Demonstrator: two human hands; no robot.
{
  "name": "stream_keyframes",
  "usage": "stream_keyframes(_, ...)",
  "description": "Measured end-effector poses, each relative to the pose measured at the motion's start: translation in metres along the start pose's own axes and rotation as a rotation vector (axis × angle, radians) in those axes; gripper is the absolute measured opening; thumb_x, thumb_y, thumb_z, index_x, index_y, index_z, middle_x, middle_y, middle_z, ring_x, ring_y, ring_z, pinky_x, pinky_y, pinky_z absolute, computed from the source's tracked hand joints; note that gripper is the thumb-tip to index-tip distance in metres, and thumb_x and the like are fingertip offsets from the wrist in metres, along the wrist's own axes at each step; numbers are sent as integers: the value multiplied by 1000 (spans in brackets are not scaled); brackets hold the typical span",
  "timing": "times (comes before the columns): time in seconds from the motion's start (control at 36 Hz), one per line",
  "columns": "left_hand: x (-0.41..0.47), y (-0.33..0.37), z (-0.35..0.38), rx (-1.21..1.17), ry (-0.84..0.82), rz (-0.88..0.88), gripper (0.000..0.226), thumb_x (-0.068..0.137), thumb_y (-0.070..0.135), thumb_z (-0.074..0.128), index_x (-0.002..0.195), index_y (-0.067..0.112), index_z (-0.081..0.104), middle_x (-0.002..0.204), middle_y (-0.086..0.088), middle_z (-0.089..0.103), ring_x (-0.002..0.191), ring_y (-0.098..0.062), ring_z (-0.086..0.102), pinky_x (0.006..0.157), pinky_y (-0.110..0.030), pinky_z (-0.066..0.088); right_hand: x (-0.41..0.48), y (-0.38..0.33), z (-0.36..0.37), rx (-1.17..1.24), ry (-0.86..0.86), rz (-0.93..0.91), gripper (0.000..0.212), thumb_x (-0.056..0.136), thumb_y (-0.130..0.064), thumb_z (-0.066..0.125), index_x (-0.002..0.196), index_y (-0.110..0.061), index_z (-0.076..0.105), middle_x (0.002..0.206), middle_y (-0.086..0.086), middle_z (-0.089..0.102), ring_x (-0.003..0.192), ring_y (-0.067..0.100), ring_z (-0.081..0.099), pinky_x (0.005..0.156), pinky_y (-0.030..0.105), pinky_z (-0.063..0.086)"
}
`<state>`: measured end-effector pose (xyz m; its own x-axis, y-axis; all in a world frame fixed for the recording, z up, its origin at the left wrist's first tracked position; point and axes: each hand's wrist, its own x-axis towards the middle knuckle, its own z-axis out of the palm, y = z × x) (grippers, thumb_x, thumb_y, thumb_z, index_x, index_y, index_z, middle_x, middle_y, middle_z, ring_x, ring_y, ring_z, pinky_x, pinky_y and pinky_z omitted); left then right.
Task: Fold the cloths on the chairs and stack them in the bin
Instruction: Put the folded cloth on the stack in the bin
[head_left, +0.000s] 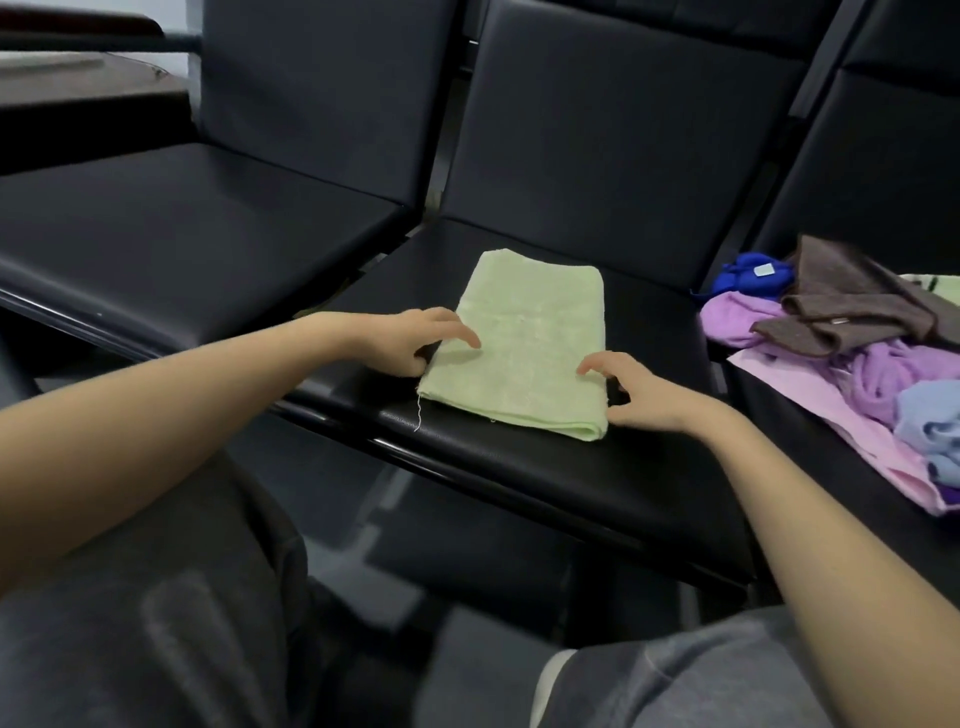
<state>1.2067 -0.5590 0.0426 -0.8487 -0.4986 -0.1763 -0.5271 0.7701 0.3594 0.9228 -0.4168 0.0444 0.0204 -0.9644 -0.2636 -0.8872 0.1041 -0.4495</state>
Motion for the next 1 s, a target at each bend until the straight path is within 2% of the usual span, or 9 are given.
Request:
stream_keyframes(0.14, 9, 6, 13, -237, 124, 174, 45, 79, 19, 69, 117, 38, 54, 127, 10, 48, 122, -6, 40, 112, -29, 27, -8, 8, 8, 102, 18, -26, 56, 83, -19, 71, 119, -36, 32, 135, -2, 25, 129, 16, 30, 113, 33, 26)
stream_keyframes(0.25, 14, 11, 18, -88, 193, 148, 41, 80, 18, 71, 103, 48, 57, 134, 21, 41, 124, -6, 18, 105, -27, 6, 2, 2, 19, -112, 188, -158, 27, 88, -22, 63, 113, -30, 57, 137, 0, 36, 130, 21, 26, 112, 40, 22)
stream_keyframes(0.33, 15, 12, 12, -259, 162, 113, 33, 76, 44, 69, 108, 37, 65, 121, 11, 57, 119, -8, 41, 103, -27, 28, 6, -1, 17, -49, 266, -205, 19, 91, -28, 59, 98, -14, 69, 108, -4, 59, 108, 16, 47, 97, 36, 37)
stream_keyframes(0.44, 11, 11, 0, -413, -5, 83, 53, 66, 49, 69, 83, -2, 67, 81, -14, 67, 78, -14, 58, 83, -40, 49, -7, -10, -2, 337, 80, -63, 21, 85, -33, 66, 85, -12, 72, 83, -2, 65, 81, 11, 55, 80, 28, 41)
stream_keyframes(0.53, 10, 16, -14, -479, -173, 113, 20, 79, 32, 74, 71, 14, 71, 71, 14, 69, 72, 3, 61, 74, -15, 47, -8, -5, -14, 471, -138, -67, 36, 69, -46, 79, 89, -16, 74, 95, -7, 73, 93, 6, 65, 92, 22, 44)
stream_keyframes(0.61, 13, 15, -20, -613, -263, 137, 10, 81, 27, 72, 76, 20, 76, 87, 12, 72, 86, -1, 66, 79, -13, 47, -5, -5, -22, 619, -229, -67, 65, 43, -60, 86, 88, -14, 75, 93, -2, 74, 89, 9, 69, 79, 19, 52)
stream_keyframes(0.78, 42, 22, -31, -1231, 55, 22, 37, 86, 38, 54, 114, 14, 61, 109, 3, 71, 101, -12, 67, 79, -23, 54, 25, -11, -34, 898, 425, -30, 30, 98, -38, 47, 109, -16, 64, 100, -5, 71, 91, 9, 67, 82, 27, 52)
stream_keyframes(0.89, 67, 14, -21, -1318, 158, -231, 33, 97, 41, 44, 109, 16, 60, 109, 2, 70, 94, -11, 67, 84, -26, 51, 50, -8, -27, 983, 462, 180, 37, 99, -48, 37, 104, -20, 60, 80, -6, 62, 64, 9, 55, 57, 24, 44)
stream_keyframes(1.0, 85, 9, -12, -1176, 323, -471, 28, 93, 19, 59, 117, 5, 58, 111, -5, 66, 88, -14, 63, 80, -27, 48, 61, 8, -13, 835, 384, 325, 29, 93, -20, 56, 119, -7, 58, 110, 6, 65, 100, 21, 63, 92, 38, 51)
